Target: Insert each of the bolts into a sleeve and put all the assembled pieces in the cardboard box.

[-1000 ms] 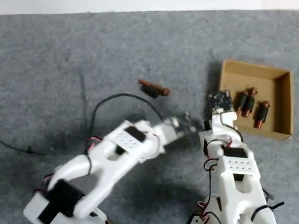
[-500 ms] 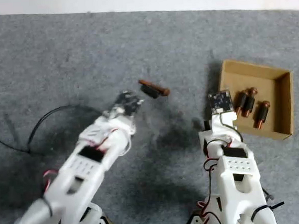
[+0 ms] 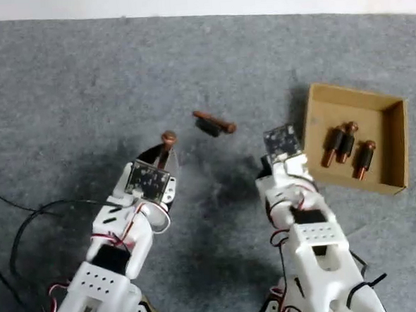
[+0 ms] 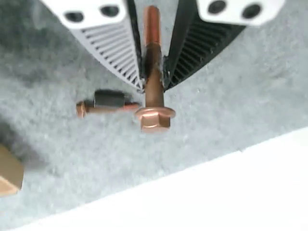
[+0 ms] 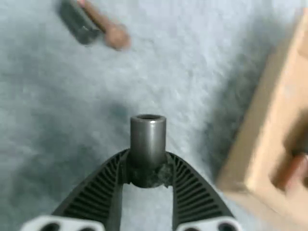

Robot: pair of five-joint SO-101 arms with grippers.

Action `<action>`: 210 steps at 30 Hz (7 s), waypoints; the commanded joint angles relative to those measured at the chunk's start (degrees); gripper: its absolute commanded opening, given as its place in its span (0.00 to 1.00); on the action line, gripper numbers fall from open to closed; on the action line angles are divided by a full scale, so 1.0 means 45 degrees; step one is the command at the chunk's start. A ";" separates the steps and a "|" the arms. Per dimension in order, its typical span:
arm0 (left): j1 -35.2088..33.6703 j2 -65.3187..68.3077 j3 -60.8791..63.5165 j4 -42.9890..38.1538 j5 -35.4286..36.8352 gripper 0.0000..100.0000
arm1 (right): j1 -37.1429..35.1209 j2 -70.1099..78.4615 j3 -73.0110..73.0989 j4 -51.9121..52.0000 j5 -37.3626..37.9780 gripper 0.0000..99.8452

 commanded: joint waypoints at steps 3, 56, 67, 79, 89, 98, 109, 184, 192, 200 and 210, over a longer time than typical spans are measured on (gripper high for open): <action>-0.0186 -0.1221 -0.0107 -0.0410 0.0156 0.01 | -0.1748 -0.0381 0.0518 -0.1905 0.1016 0.00; 0.0068 -0.2960 0.0322 -0.0879 1.3050 0.01 | -0.4952 -0.0361 0.4698 -1.0110 0.4923 0.00; 0.0049 -0.2940 0.0303 -0.0899 1.3050 0.01 | -0.5753 -0.0381 0.4698 -1.0129 0.4982 0.00; 0.0127 -0.2862 0.0440 -0.0879 1.2405 0.01 | -0.5773 -0.0361 0.4718 -1.1516 0.4904 0.00; 0.0381 -0.2940 0.0791 -0.0860 1.2327 0.01 | -0.5695 -0.0361 0.4698 -1.1516 0.4904 0.00; 0.0654 -0.2960 0.0869 -0.0176 1.0354 0.01 | -0.5695 -0.0361 0.4698 -1.1516 0.4884 0.00; 0.1573 -0.2960 0.0869 0.1426 0.9905 0.01 | -0.4913 -0.0361 0.4698 -1.1536 0.4161 0.00; -0.2901 -0.2960 0.0283 0.2227 1.1780 0.01 | 0.4190 1.0950 -1.4759 0.6379 -0.1817 0.15; -0.2921 -0.2960 0.0283 0.2227 1.1780 0.01 | 0.4171 1.0286 -1.5131 0.7140 -0.1817 0.19; -0.3429 -0.2979 0.0264 0.2227 1.1780 0.01 | 0.2276 0.7336 -1.3978 0.7355 -0.1758 0.19; -0.4835 -0.2979 0.0049 0.2227 1.1819 0.01 | -0.2002 0.9485 -1.4779 0.7355 -0.1719 0.19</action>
